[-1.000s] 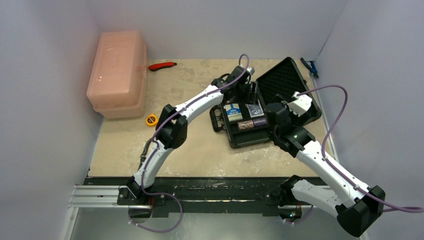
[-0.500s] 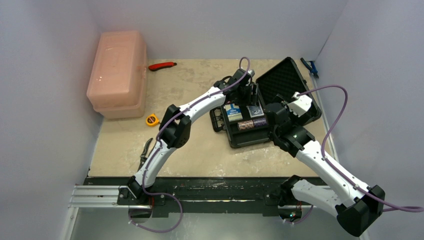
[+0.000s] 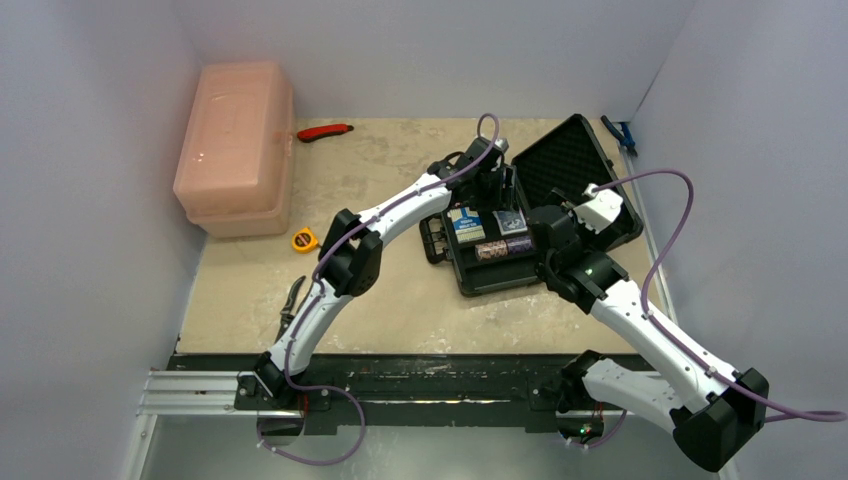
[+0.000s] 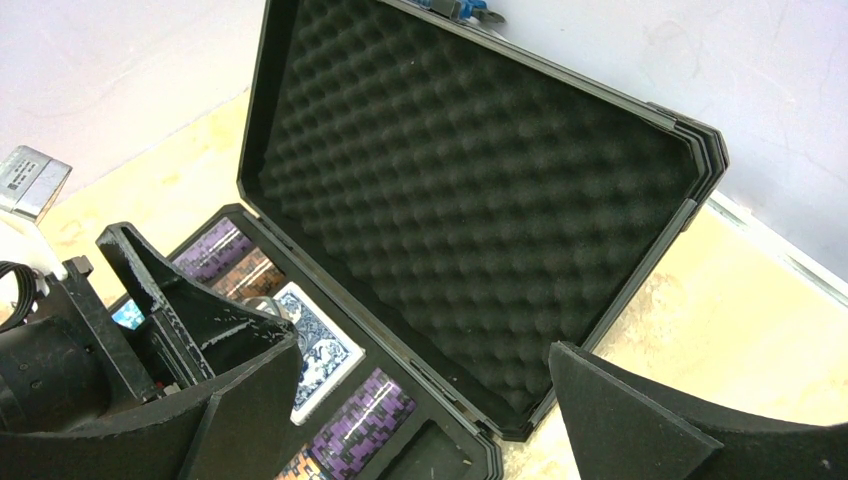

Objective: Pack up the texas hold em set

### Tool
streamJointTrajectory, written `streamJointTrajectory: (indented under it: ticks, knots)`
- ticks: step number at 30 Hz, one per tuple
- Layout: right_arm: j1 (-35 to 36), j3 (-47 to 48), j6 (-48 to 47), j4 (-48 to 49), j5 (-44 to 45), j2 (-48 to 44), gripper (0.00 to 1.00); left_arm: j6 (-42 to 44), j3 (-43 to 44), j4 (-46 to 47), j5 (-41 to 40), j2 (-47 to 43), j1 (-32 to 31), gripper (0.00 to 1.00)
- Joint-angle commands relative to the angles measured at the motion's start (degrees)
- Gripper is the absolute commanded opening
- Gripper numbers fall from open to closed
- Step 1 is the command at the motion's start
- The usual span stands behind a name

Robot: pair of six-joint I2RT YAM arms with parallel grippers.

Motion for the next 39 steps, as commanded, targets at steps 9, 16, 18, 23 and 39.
streamJointTrajectory:
  ticks: [9, 16, 18, 23, 39]
  knots:
    - [0.1, 0.1, -0.3, 2.1, 1.0, -0.6, 0.99, -2.6, 2.1, 3.6, 0.4, 0.5, -0.3, 0.63]
    - [0.1, 0.0, -0.8, 2.6, 0.6, -0.7, 0.99, -3.4, 1.2, 4.7, 1.5, -0.1, -0.3, 0.78]
    - [0.1, -0.2, -0.8, 2.7, 0.5, -0.7, 0.99, -3.6, 0.8, 5.0, 1.6, -0.4, -0.3, 0.8]
    - [0.1, -0.4, -1.1, 3.0, 0.3, -0.9, 0.99, -3.9, 0.5, 5.1, 1.9, -1.0, -0.3, 0.82]
    - [0.1, -0.7, -1.6, 3.4, 1.2, -1.9, 0.99, 0.2, -13.7, 7.1, -0.4, -18.6, -0.2, 0.88]
